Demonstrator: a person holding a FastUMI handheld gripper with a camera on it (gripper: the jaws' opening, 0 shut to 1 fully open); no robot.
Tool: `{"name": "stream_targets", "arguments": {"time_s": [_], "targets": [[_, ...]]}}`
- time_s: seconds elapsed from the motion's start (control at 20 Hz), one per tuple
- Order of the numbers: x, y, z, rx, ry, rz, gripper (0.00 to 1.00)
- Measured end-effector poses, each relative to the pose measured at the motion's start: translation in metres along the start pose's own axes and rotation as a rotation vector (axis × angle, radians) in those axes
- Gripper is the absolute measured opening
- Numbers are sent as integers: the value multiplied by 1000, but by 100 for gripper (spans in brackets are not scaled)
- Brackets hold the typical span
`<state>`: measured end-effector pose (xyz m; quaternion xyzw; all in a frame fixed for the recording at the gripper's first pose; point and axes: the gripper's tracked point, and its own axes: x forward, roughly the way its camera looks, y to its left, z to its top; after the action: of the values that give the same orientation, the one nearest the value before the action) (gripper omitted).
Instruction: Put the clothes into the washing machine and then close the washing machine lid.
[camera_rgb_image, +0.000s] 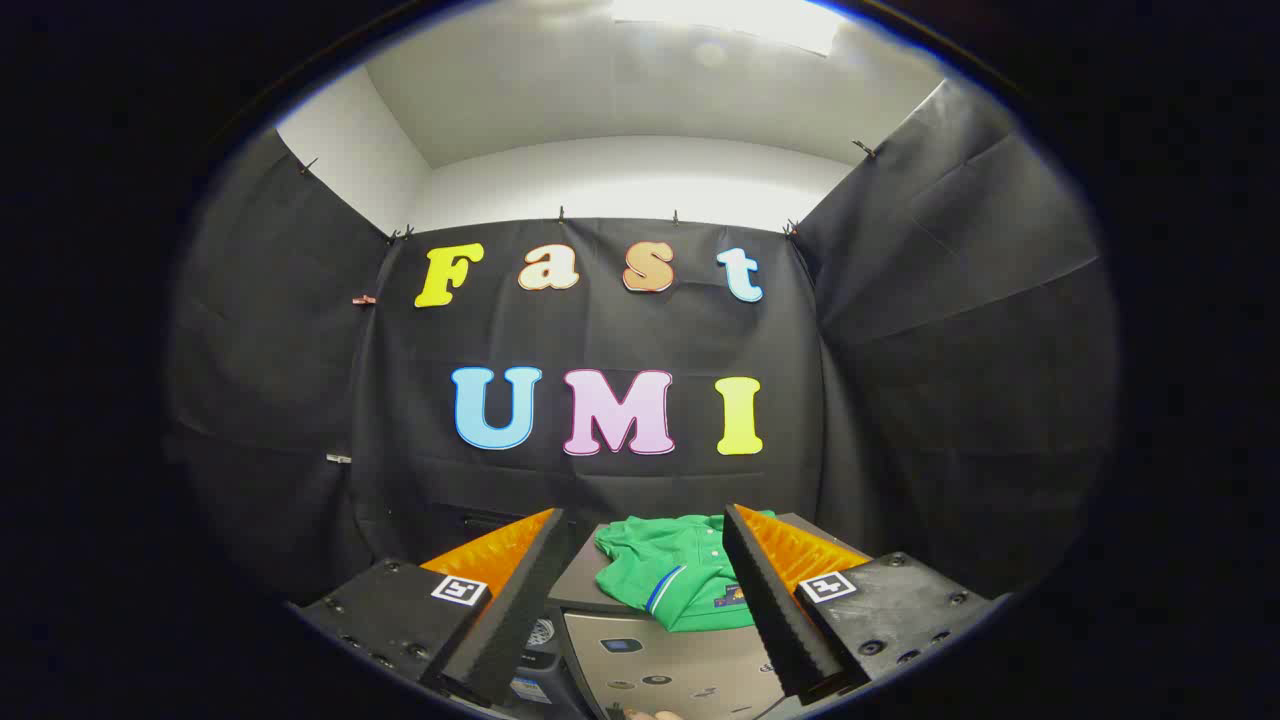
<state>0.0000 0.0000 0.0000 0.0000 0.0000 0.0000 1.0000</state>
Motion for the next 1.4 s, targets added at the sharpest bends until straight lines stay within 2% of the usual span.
{"name": "stream_targets", "arguments": {"time_s": [0.85,1.4], "targets": [[-5,-13,10,25,-22,-10,97],[13,-20,4,18,3,-22,97]]}}
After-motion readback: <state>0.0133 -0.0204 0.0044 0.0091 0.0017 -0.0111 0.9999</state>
